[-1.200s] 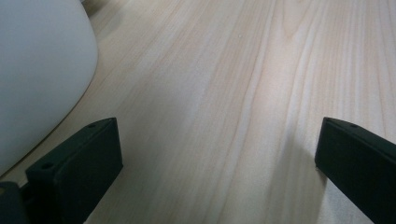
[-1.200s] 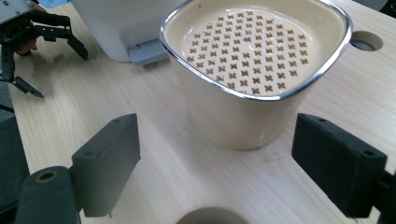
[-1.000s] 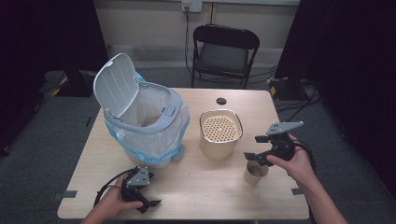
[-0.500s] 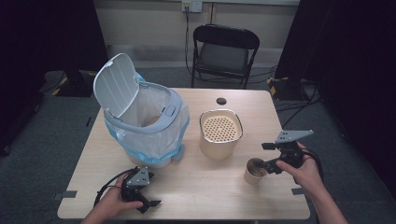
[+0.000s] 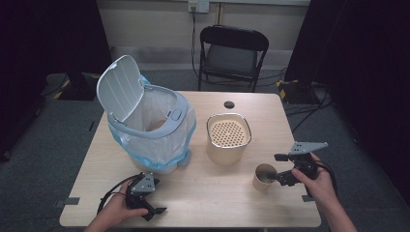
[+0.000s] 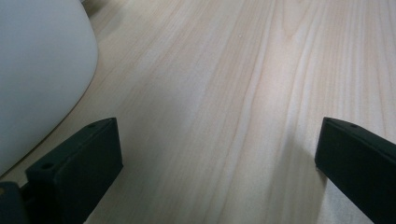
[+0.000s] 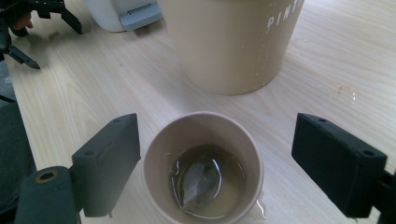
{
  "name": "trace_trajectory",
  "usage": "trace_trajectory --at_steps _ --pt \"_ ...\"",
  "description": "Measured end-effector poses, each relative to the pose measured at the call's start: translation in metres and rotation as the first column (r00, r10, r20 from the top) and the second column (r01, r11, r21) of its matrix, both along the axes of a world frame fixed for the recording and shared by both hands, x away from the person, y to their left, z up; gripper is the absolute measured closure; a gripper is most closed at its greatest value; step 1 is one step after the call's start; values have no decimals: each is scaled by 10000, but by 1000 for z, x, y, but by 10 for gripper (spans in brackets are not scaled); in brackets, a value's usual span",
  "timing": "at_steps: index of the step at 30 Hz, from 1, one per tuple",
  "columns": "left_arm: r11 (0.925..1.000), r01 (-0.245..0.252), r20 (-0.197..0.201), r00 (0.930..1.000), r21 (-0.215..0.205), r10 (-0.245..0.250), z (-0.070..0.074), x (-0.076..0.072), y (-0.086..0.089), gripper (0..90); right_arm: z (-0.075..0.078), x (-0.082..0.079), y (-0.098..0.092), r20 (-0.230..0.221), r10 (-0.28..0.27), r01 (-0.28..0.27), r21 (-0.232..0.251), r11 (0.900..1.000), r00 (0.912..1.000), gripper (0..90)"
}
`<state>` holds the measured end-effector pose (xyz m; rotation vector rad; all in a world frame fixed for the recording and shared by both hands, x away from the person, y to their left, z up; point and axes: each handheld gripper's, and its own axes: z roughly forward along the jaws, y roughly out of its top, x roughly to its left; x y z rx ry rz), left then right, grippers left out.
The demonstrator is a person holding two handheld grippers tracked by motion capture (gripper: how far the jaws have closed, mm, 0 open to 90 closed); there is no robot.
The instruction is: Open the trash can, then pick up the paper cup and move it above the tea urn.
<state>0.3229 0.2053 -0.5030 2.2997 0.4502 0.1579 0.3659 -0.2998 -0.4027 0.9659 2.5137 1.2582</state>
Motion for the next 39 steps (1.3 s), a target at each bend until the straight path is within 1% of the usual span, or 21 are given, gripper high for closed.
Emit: trace_trajectory --at_steps 4,6,8,12,18,20,24,28,31,33,34,37,39 --pt "10000 6 -1 10000 -3 -6 0 0 0 0 -4 -2 -4 -37 -27 27 73 10000 10000 147" --pt "10000 6 -1 10000 -2 -6 0 0 0 0 -6 -3 -5 -14 -60 60 10 10000 10000 147" --pt "10000 1 0 10000 0 -1 0 0 0 0 -8 -5 -7 -46 -54 54 82 10000 10000 147" --pt "10000 3 9 10000 10 -3 0 0 0 0 -12 -8 -10 20 -113 113 108 9999 9999 148" --pt "10000 16 13 10000 31 -17 0 0 0 0 -17 -12 -15 131 -101 97 302 9995 9999 147" --pt "10000 20 11 10000 27 -20 0 0 0 0 -20 -14 -15 108 -103 101 176 9998 9999 147" --pt "10000 25 14 10000 36 -25 0 0 0 0 -27 -17 -17 -10 -11 11 175 9998 10000 147" --pt "10000 24 14 10000 40 -24 0 0 0 0 -33 -19 -18 26 -25 25 184 9998 10000 147" --pt "10000 24 13 10000 39 -24 0 0 0 0 -37 -21 -18 117 151 -155 319 9994 9998 146" --pt "10000 20 16 10000 39 -20 0 0 0 0 -40 -23 -17 194 148 -154 317 9994 9997 146" --pt "10000 20 16 10000 39 -20 0 0 0 0 -41 -23 -17 182 185 -191 326 9993 9997 146" --pt "10000 24 20 10000 44 -24 0 0 0 0 -46 -25 -18 97 52 -55 355 9994 9999 146" --pt "10000 25 15 10000 39 -25 0 0 0 0 -50 -24 -19 61 91 -94 495 9987 9999 146"
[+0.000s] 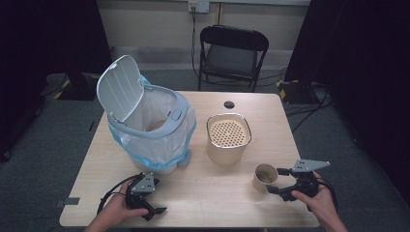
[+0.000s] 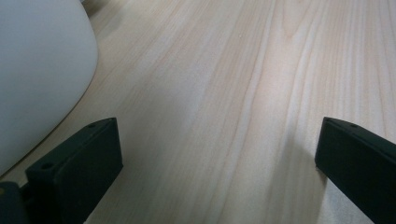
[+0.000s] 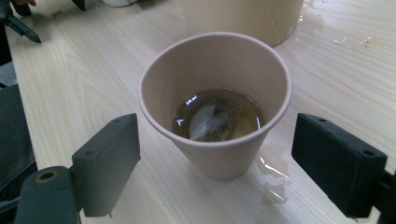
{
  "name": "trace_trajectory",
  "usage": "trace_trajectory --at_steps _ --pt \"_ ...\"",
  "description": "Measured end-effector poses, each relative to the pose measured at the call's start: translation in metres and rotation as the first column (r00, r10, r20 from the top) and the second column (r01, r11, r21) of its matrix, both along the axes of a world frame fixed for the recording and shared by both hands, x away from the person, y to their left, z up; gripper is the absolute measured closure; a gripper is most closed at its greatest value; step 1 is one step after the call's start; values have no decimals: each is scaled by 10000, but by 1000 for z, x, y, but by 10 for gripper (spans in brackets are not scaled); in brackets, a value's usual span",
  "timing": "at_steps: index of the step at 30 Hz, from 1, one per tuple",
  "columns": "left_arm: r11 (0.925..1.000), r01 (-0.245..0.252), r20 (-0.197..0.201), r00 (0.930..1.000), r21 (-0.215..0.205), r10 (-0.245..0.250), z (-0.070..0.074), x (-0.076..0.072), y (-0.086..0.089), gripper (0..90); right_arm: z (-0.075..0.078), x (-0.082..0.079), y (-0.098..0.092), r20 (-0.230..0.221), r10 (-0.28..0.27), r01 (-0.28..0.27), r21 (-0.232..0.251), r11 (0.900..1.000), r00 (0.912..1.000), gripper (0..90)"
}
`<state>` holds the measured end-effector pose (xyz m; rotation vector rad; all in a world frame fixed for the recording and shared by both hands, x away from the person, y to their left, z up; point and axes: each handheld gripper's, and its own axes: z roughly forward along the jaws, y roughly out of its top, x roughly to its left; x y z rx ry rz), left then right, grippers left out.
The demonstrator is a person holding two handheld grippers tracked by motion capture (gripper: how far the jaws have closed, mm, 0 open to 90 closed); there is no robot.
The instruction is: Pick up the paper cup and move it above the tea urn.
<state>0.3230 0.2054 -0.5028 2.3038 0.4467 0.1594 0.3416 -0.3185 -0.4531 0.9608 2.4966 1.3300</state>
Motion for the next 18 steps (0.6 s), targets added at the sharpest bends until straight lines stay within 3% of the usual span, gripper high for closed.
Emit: trace_trajectory --at_steps 10,18 --pt "10000 -3 4 10000 -1 3 0 0 0 0 -14 -2 -3 229 -236 232 169 9996 9995 147" --pt "10000 4 0 10000 7 -4 0 0 0 0 -26 -4 1 520 -120 108 245 9996 9986 149"
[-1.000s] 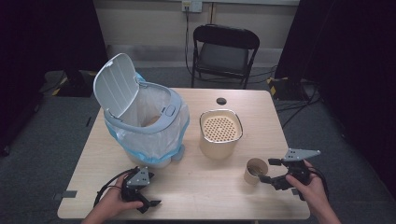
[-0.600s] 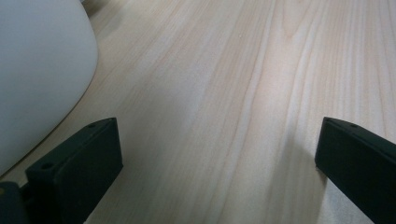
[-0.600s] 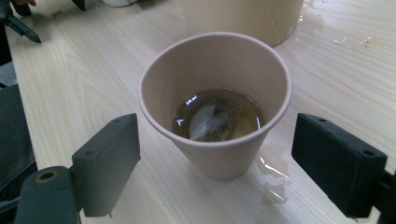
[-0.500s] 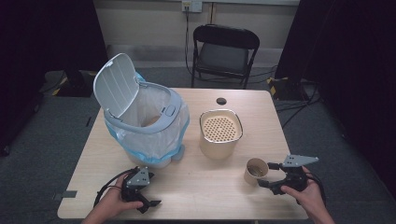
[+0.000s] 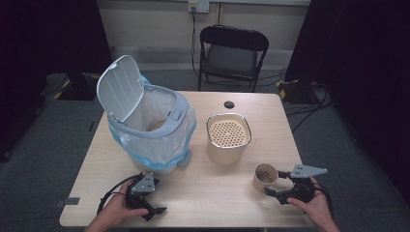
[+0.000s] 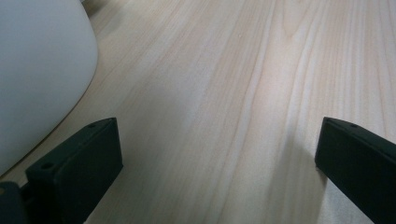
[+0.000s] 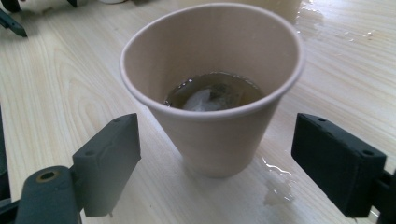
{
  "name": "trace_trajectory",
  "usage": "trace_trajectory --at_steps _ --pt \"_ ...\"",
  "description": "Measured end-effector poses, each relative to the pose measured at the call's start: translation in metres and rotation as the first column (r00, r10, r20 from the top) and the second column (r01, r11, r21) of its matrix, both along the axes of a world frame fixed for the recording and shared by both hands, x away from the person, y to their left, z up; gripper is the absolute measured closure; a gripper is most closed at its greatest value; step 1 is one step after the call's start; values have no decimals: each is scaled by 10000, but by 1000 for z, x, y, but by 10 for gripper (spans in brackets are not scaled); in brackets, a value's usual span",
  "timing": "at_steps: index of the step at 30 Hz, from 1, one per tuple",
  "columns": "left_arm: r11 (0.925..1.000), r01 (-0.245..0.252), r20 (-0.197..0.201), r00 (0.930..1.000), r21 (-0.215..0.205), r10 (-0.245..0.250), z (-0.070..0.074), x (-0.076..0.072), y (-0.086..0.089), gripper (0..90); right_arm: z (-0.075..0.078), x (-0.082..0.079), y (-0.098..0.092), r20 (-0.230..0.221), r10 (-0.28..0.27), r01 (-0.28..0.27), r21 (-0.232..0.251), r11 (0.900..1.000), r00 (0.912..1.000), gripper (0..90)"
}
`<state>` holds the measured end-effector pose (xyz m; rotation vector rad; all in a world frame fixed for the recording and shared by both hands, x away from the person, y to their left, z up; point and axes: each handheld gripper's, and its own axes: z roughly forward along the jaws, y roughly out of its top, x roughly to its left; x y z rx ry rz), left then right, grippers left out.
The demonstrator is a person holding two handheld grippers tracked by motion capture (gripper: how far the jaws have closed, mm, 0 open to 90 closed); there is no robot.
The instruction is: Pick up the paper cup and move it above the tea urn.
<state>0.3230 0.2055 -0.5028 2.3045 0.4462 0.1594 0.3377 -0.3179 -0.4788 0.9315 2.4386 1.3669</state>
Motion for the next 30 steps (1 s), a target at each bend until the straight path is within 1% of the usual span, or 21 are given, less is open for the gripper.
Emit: trace_trajectory --at_steps 7,10,11,12,14,18,21,25,30 --pt "10000 0 -4 10000 -3 0 0 0 0 0 -5 0 9 241 93 -91 -100 9999 9997 150" --pt "10000 -5 1 10000 -3 5 0 0 0 0 -7 0 13 441 60 -54 -132 9999 9990 153" --pt "10000 -5 1 10000 -3 5 0 0 0 0 -7 0 13 441 60 -54 -132 9999 9990 153" --pt "10000 -1 -3 10000 -4 1 0 0 0 0 -8 1 16 574 55 -46 -155 9999 9983 158" --pt "10000 -3 -3 10000 -5 3 0 0 0 0 -9 2 17 654 55 -56 5 10000 9978 161" --pt "10000 0 -4 10000 -4 0 0 0 0 0 -12 3 18 661 25 -37 186 9998 9978 161" --pt "10000 -4 0 10000 -3 4 0 0 0 0 -12 4 19 732 -59 48 161 9999 9973 162" --pt "10000 1 -1 10000 -2 -1 0 0 0 0 -12 5 21 824 -53 31 262 9997 9966 182" --pt "10000 -4 -1 10000 -2 4 0 0 0 0 -12 6 24 935 -84 62 238 9997 9956 193"
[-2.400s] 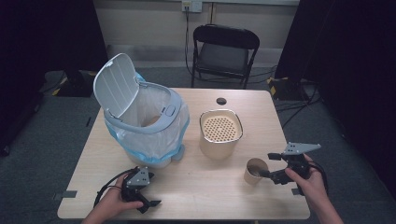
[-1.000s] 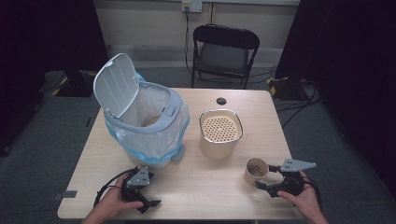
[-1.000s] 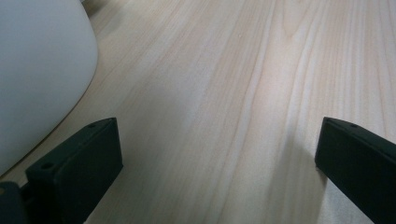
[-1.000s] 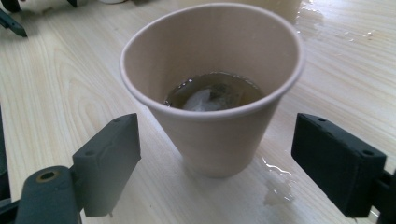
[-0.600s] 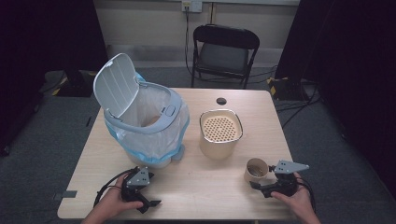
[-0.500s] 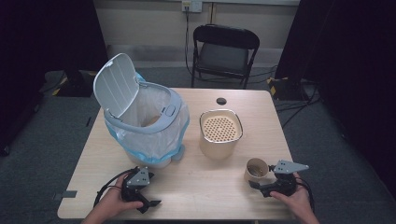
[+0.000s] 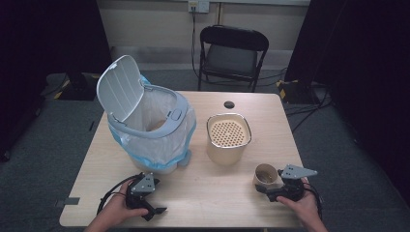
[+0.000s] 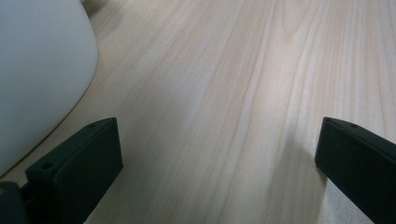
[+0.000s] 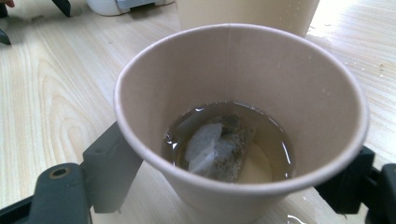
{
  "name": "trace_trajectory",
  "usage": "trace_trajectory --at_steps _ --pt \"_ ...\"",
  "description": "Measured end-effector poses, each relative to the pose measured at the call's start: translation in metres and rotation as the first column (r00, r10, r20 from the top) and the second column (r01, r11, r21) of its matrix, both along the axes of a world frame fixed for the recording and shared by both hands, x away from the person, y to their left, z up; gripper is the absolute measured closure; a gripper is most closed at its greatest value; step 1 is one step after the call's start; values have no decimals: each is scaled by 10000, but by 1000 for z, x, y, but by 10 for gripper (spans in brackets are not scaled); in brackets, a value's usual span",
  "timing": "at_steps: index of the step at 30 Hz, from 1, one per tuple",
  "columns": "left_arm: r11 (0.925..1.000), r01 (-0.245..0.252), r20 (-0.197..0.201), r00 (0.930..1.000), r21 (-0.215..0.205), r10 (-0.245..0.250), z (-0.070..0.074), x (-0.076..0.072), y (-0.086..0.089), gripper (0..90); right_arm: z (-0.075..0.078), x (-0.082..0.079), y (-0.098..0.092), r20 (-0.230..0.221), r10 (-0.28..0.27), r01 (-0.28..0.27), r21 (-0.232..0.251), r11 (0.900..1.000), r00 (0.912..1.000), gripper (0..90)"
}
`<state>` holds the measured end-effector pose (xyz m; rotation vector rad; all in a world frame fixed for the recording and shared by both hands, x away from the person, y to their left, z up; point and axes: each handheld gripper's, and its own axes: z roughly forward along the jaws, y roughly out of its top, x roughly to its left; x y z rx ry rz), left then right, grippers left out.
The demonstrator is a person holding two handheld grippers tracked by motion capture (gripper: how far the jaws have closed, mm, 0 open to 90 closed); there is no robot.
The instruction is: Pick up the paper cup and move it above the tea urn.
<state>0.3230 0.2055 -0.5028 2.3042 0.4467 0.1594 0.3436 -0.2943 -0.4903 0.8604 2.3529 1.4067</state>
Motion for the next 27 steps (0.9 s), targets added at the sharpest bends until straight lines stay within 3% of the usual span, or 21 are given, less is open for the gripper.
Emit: trace_trajectory --at_steps 8,11,27 --pt "10000 4 -3 10000 -2 -4 0 0 0 0 -1 1 0 34 -108 107 188 9998 9999 215" --pt "10000 4 -4 10000 -5 -4 0 0 0 0 -1 1 1 225 -140 139 46 9999 9997 227" --pt "10000 -6 -2 10000 -11 6 0 0 0 0 0 -1 2 341 -239 242 -86 9997 9991 271"
